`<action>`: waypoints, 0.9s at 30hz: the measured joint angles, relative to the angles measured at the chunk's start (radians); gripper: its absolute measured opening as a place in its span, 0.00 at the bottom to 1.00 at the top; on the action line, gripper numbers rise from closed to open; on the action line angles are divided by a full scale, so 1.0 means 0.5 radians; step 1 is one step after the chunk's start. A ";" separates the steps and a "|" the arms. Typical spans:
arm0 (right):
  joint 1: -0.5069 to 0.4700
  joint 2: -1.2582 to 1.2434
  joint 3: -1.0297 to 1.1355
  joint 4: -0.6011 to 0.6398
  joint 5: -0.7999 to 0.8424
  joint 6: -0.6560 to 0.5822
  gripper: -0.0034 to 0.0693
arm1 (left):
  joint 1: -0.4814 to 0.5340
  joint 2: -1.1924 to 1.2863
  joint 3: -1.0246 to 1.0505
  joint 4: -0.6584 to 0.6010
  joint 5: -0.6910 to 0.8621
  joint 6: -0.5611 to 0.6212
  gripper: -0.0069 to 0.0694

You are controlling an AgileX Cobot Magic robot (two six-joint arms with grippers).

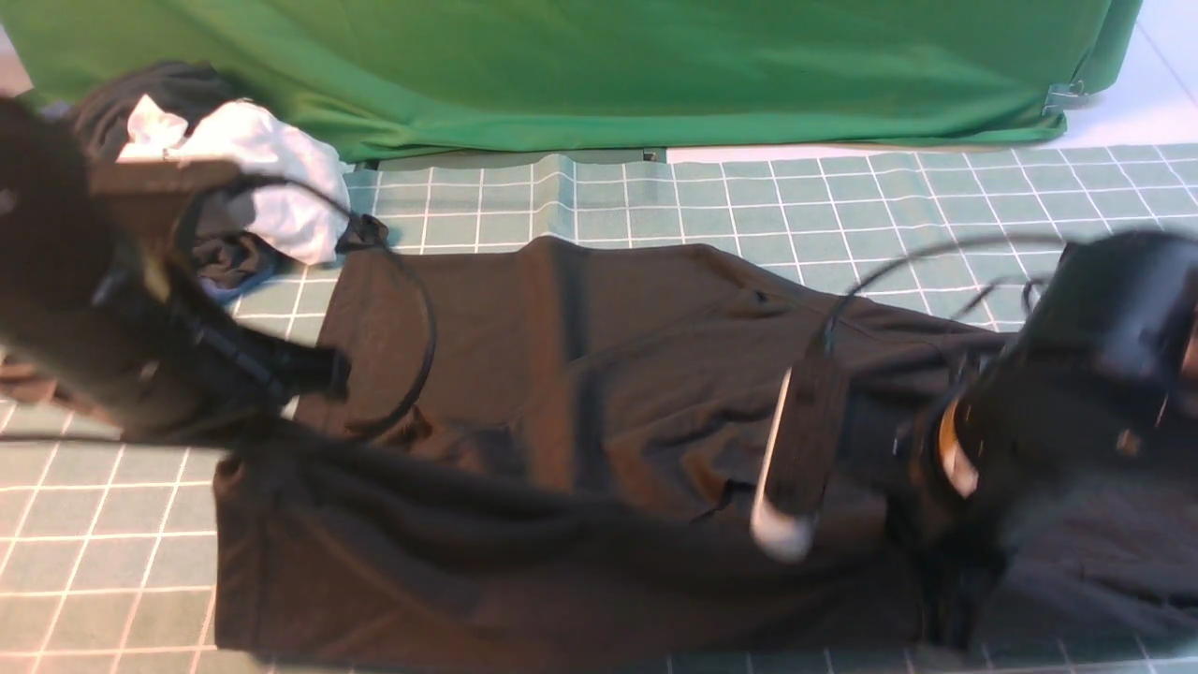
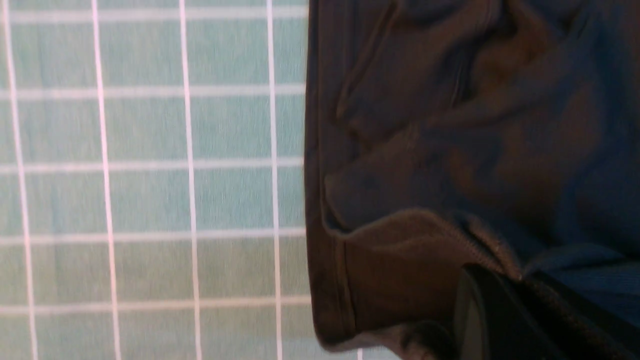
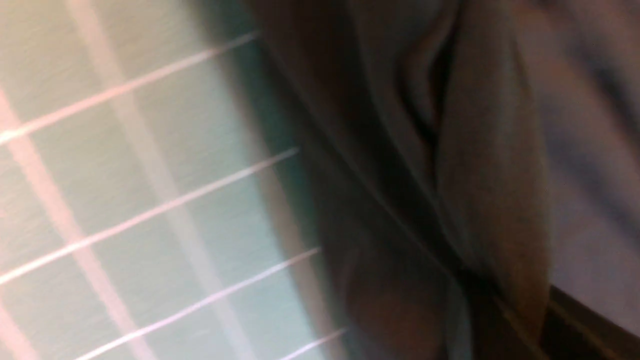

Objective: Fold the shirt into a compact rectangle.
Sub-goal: 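Fold the black garment in half by bringing its near edge over to the far edge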

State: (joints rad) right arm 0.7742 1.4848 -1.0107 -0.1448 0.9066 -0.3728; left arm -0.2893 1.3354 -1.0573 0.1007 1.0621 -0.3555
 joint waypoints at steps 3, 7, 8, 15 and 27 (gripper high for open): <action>-0.163 0.012 -0.112 0.007 -0.060 -0.098 0.12 | 0.008 0.136 -0.135 0.042 -0.020 -0.002 0.11; -0.316 0.092 -0.275 0.011 -0.086 -0.196 0.12 | 0.122 0.312 -0.314 0.038 -0.048 0.002 0.11; -0.339 0.126 -0.307 0.013 -0.095 -0.219 0.12 | 0.166 0.357 -0.358 0.026 -0.052 0.013 0.11; -0.445 0.417 -0.615 0.031 -0.185 -0.300 0.12 | 0.393 0.639 -0.640 -0.124 -0.158 0.132 0.11; -0.582 0.998 -1.196 0.043 -0.224 -0.375 0.12 | 0.487 1.273 -1.255 -0.137 -0.203 0.118 0.11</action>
State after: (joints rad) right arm 0.4830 1.9839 -1.6087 -0.1231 0.7944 -0.5604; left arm -0.0456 1.9719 -1.6846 0.0324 0.9606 -0.2964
